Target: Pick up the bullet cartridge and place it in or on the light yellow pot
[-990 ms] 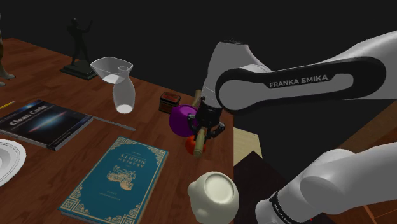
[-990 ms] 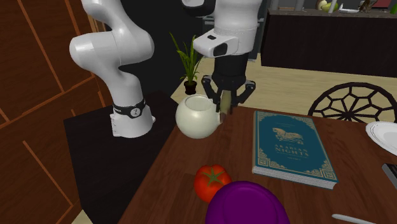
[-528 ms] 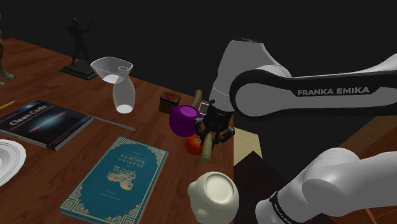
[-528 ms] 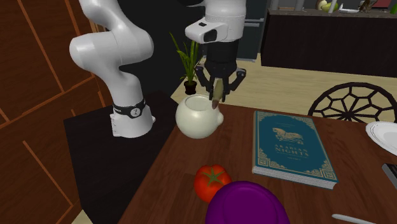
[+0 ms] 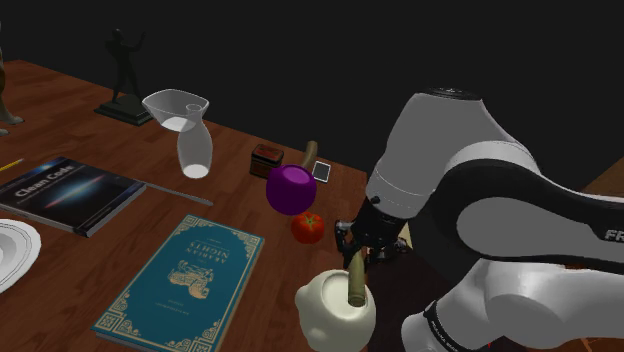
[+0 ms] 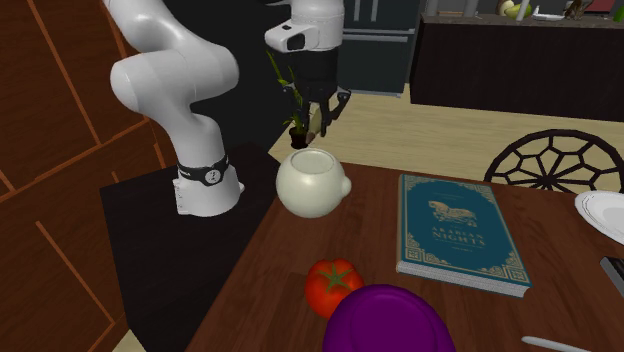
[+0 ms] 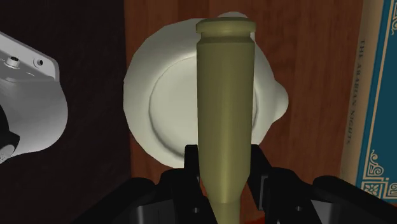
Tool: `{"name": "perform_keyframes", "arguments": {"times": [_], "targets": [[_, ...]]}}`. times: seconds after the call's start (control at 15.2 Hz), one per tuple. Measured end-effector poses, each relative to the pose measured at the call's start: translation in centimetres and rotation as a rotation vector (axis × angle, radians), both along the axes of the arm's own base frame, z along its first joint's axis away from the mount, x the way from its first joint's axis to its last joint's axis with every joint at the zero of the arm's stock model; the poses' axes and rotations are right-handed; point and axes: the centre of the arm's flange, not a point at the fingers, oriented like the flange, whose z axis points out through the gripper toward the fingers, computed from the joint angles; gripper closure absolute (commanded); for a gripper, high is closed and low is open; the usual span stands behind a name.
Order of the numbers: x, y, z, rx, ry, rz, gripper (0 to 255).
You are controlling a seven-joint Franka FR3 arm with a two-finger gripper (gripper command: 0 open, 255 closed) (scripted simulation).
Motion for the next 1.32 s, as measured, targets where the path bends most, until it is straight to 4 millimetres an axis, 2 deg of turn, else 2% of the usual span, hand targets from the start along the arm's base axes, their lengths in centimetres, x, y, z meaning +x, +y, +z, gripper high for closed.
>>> {"name": "perform_keyframes", "arguments": {"times": [0.07,0.26,0.92,1.32], "targets": [[-1.4,0.2,-0.2,0.000,0.000,0.000,255],[-2.5,0.2,-1.3,0.000,0.001,0.000,255],[-2.6,0.3,-6.5,0.001,0.002,-0.001,255],[-2.7,0.4,-7.2,0.001,0.001,-0.001,255]]}}
